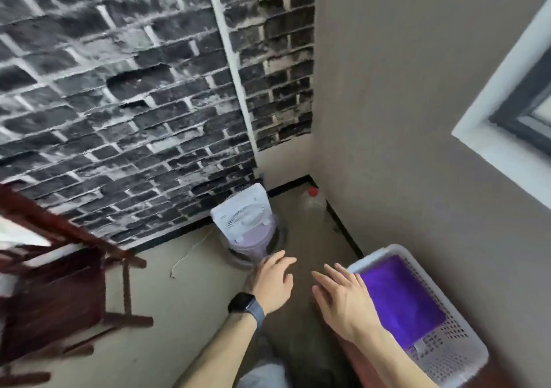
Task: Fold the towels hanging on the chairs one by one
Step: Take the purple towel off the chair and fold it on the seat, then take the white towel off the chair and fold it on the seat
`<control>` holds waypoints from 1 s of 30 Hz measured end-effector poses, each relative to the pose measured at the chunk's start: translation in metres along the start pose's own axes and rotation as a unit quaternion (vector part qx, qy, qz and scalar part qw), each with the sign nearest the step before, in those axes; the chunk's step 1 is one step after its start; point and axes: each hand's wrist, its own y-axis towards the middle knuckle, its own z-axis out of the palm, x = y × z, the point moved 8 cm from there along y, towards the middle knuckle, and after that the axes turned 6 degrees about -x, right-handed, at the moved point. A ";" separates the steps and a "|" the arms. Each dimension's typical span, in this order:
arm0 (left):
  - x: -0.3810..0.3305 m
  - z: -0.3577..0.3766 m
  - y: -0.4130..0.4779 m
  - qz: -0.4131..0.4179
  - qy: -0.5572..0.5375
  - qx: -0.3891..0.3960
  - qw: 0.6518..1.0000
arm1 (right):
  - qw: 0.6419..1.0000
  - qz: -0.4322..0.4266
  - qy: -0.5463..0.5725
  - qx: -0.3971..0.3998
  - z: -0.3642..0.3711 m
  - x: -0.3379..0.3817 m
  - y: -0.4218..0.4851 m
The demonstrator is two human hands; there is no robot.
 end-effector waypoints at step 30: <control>0.561 -0.456 -0.328 -0.359 0.000 -0.429 0.829 | 0.864 -0.486 0.126 0.033 0.058 0.767 0.092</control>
